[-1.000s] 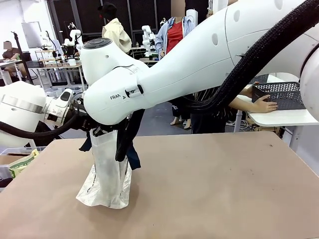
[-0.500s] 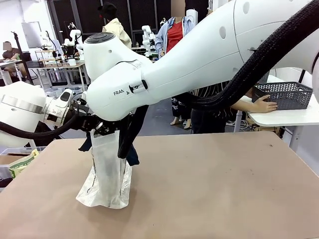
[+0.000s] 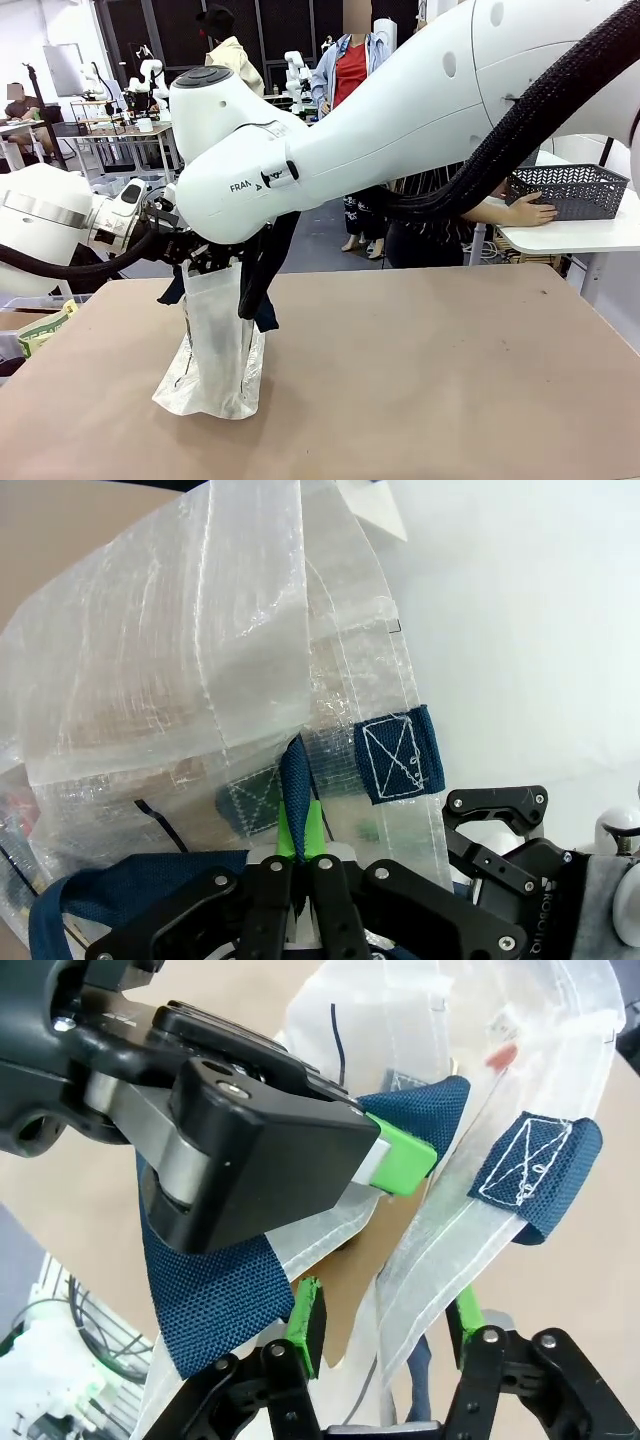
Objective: Transfer purchased items from the store into the shopping bag.
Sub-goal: Move the Reusable shopping bag to the right side of the table.
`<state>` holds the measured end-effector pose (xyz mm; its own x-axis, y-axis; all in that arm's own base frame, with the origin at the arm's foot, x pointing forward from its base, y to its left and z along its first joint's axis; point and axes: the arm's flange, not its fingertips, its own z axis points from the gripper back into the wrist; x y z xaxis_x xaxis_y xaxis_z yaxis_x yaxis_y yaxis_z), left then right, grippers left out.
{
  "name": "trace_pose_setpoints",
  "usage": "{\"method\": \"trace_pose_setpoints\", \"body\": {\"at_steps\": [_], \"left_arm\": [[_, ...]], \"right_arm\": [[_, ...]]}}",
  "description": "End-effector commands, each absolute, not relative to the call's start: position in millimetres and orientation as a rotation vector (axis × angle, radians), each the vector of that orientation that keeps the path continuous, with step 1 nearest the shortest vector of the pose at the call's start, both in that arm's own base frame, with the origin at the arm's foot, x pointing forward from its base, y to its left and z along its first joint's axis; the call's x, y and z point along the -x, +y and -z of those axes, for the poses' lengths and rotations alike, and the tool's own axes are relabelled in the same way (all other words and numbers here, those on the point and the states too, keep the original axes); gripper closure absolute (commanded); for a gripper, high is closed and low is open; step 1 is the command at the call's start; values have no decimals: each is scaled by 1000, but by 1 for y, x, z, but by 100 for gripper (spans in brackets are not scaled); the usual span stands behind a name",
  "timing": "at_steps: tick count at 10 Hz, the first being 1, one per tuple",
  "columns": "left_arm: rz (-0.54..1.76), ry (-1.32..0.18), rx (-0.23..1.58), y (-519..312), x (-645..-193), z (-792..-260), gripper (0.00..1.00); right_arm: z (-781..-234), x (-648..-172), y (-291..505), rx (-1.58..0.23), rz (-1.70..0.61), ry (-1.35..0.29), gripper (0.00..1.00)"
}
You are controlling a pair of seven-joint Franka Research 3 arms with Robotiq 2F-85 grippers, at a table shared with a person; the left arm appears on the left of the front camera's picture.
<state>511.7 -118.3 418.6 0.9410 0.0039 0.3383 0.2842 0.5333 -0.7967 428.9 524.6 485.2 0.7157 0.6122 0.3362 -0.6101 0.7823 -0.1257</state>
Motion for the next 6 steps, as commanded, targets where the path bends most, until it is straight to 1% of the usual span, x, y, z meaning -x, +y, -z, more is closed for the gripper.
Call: {"method": "trace_pose_setpoints", "body": {"at_steps": [1,4,6], "left_arm": [[162,-310,995,-115,-513,-419,100],[174,-310,990,-115,-512,-420,100],[183,-304,990,-117,-511,-419,61]], "right_arm": [[-478,-422,518,-14,-652,-391,39],[-477,-423,518,-19,-653,-387,39],[-477,-423,519,-18,-653,-386,39]]}}
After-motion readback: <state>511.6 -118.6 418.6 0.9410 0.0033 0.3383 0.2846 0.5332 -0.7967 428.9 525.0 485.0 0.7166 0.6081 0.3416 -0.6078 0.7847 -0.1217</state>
